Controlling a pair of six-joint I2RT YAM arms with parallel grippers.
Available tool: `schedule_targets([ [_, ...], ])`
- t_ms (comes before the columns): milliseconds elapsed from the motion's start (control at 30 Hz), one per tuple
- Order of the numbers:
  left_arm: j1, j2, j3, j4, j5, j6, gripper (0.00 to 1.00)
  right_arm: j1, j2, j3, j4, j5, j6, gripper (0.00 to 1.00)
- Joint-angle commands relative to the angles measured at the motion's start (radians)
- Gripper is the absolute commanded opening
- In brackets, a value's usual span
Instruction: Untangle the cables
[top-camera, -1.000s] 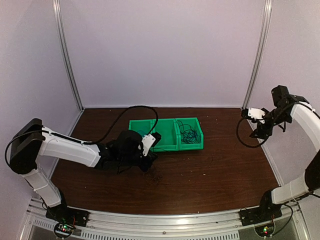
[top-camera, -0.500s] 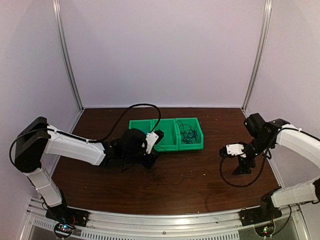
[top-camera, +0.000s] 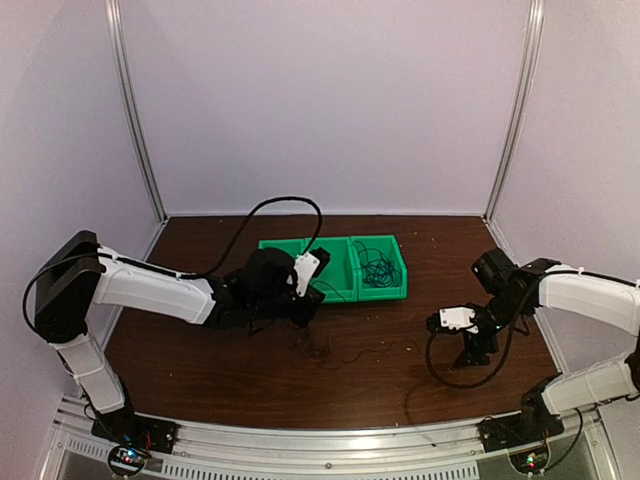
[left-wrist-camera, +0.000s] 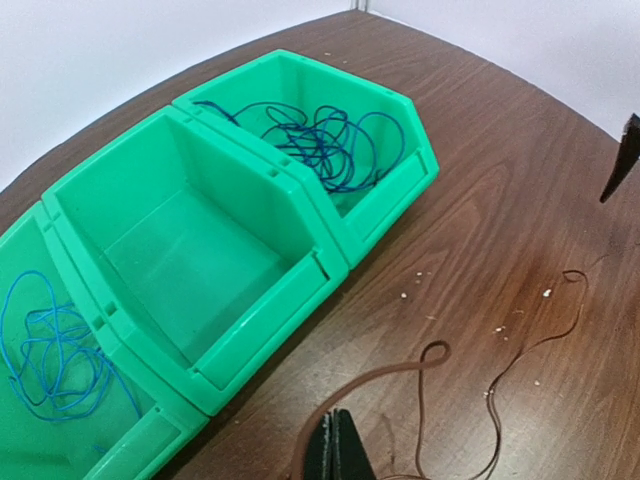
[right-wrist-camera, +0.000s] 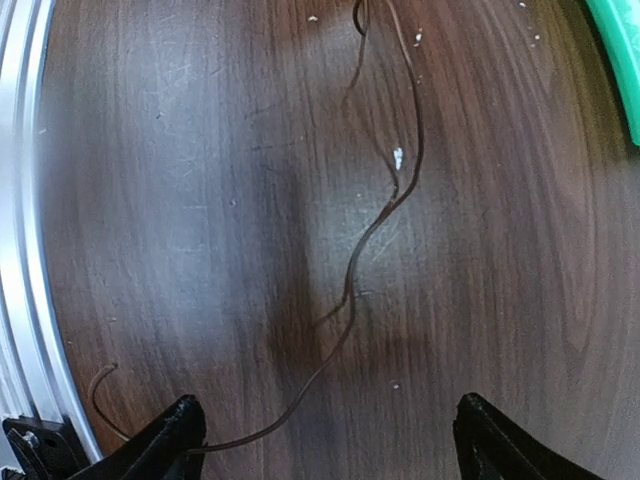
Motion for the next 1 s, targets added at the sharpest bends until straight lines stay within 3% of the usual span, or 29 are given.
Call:
schedule_targets([
  [0, 0.052, -0.062, -0.043, -0.028, -0.080, 0.006, 0.00, -0.026, -0.108, -0.043, 0.009, 0.094, -0.021, 0.87],
  [67, 0.077, -0.109, -0.056, -0.083, -0.108, 0.061, 0.00, -0.072, -0.129, -0.080, 0.025, 0.129, -0.063, 0.87],
  [233, 0.142, -0.285, -0.041, -0.274, -0.346, 0.164, 0.00, -0.224, -0.057, -0.079, -0.002, 0.114, -0.169, 0.87],
  [500, 0.216, -0.530, -0.056, -0.362, -0.354, 0.093, 0.00, -0.476, 0.070, -0.062, 0.018, 0.113, -0.314, 0.87],
  [733, 0.216, -0.536, -0.081, -0.393, -0.180, 0.049, 0.00, -0.484, 0.089, -0.012, -0.011, 0.054, -0.315, 0.86],
  [900, 0.238, -0.621, -0.108, -0.437, -0.373, 0.014, 0.00, -0.510, 0.073, -0.074, 0.053, 0.138, -0.343, 0.86],
  [967, 0.279, -0.675, -0.129, -0.433, -0.322, 0.015, 0.00, -0.539, 0.077, -0.105, 0.092, 0.165, -0.372, 0.86],
])
